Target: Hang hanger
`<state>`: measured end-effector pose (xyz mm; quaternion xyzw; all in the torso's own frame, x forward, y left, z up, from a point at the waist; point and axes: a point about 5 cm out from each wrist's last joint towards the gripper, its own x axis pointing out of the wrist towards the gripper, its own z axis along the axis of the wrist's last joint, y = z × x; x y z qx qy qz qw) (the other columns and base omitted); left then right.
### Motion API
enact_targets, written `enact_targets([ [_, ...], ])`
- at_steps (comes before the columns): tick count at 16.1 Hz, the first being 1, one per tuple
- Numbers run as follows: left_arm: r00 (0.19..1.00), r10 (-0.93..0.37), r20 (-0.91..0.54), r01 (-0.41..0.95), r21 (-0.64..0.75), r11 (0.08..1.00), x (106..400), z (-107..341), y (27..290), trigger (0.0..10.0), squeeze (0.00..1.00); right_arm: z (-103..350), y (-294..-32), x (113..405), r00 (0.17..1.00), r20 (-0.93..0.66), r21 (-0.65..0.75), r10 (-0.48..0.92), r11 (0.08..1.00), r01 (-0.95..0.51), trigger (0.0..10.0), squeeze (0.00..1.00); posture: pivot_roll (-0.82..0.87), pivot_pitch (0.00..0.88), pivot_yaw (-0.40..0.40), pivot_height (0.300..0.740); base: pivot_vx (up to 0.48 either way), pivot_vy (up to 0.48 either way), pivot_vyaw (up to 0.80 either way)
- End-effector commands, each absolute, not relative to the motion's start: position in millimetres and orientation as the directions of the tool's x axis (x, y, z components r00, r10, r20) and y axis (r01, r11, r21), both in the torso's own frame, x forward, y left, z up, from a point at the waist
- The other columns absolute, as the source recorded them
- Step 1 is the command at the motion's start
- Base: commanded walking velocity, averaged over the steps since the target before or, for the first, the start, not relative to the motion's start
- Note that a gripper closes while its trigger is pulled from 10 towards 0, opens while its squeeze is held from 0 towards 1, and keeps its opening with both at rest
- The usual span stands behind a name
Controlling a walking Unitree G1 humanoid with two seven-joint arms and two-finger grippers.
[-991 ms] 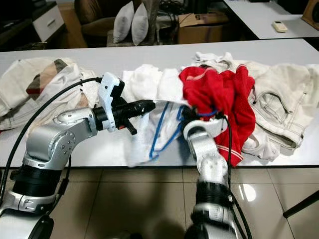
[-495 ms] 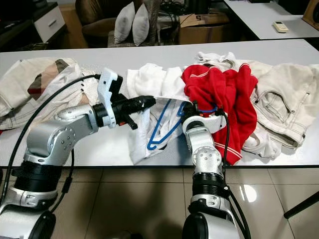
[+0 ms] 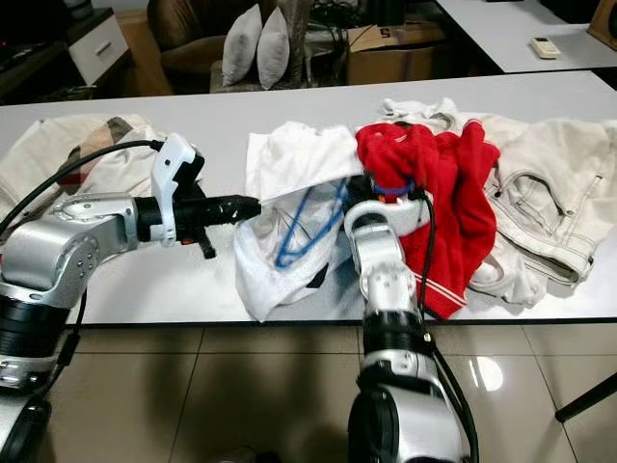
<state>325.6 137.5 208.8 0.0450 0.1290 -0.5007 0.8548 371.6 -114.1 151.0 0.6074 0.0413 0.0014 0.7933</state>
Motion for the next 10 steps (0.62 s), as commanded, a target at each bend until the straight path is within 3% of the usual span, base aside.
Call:
enact_targets([
  [1,0.461,-0.838,-0.292,0.876,-0.005,0.483,326.4,212.6,145.6,0.0,0.00,182.4,-59.8,375.2,0.987,0.039,0.990,0.154,0.128,-0.059,10.0,0.00,0.03,0.000,0.154,0.740,0.000,0.000,0.00],
  [3,0.425,-0.862,-0.277,0.894,-0.024,0.448,323.7,217.6,152.0,0.0,0.00,183.0,-60.4,379.2,0.989,0.036,0.990,0.142,0.128,-0.055,10.0,0.00,0.04,0.000,0.149,0.740,0.000,0.000,0.00],
  [5,0.313,-0.932,-0.181,0.937,-0.101,0.334,311.5,231.0,148.0,0.0,0.00,182.4,-62.4,383.7,0.994,0.023,0.992,0.108,0.119,-0.036,10.0,0.00,0.05,0.000,0.144,0.740,0.000,0.000,0.00],
  [7,0.243,-0.970,0.020,0.945,-0.232,0.232,306.8,244.6,130.1,0.0,0.00,184.1,-56.5,387.6,0.997,0.006,0.992,0.081,0.124,-0.016,10.0,0.00,0.05,0.000,0.135,0.740,0.000,0.000,0.00],
  [8,0.241,-0.970,0.039,0.943,-0.245,0.224,307.5,245.3,127.4,0.0,0.00,184.2,-55.1,388.0,0.997,0.003,0.992,0.079,0.126,-0.013,10.0,0.00,0.05,0.000,0.133,0.740,0.000,0.000,0.00],
  [10,0.278,-0.955,0.108,0.915,-0.332,0.229,318.3,245.4,97.6,0.0,0.00,180.1,-36.8,386.9,0.994,-0.052,0.977,0.100,0.210,0.030,10.0,0.00,0.06,0.000,0.128,0.740,0.000,0.000,0.00],
])
